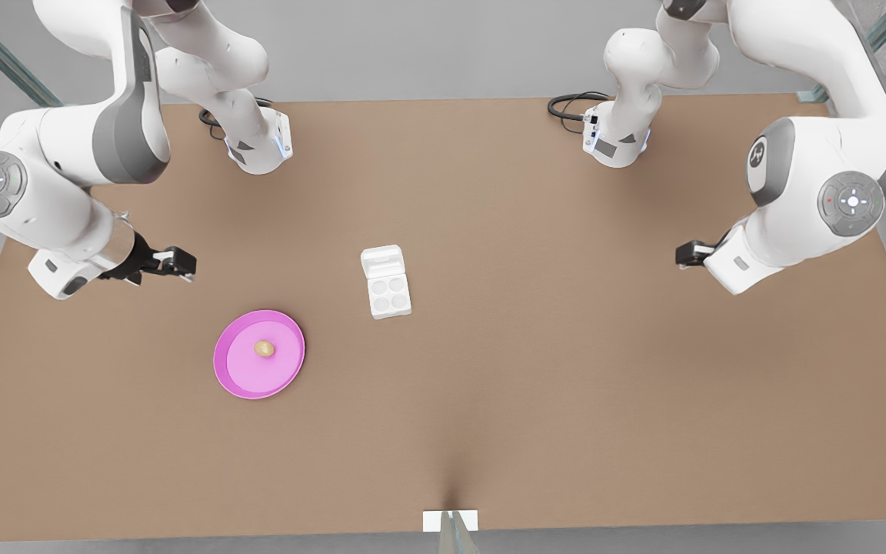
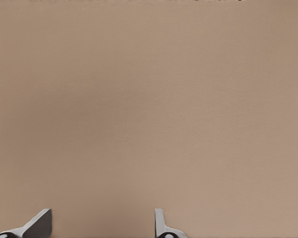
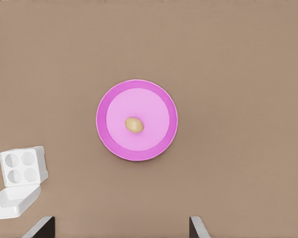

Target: Pack egg into the box and close the box lid

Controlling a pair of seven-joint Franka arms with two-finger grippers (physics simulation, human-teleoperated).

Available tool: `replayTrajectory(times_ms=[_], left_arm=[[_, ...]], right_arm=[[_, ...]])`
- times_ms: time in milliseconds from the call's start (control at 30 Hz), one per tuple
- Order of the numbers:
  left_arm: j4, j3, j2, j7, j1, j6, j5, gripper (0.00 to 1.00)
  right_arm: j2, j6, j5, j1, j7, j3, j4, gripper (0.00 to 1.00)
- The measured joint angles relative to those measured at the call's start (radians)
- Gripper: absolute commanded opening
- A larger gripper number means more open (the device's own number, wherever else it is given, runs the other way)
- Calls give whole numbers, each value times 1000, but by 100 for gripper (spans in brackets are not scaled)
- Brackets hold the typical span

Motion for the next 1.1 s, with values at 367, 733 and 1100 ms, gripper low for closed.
replayTrajectory(times_ms=[367, 733, 1100], left_arm=[[-1, -1, 7, 40, -14, 43, 18, 100], [-1, -1, 14, 62, -27, 49, 17, 100], [-1, 0, 19, 74, -35, 48, 19, 100]], right_arm=[[483, 191, -30, -6, -10, 1, 26, 100], [494, 721, -27, -28, -49, 58, -248, 100], [493, 837, -6, -55, -79, 132, -255, 100]])
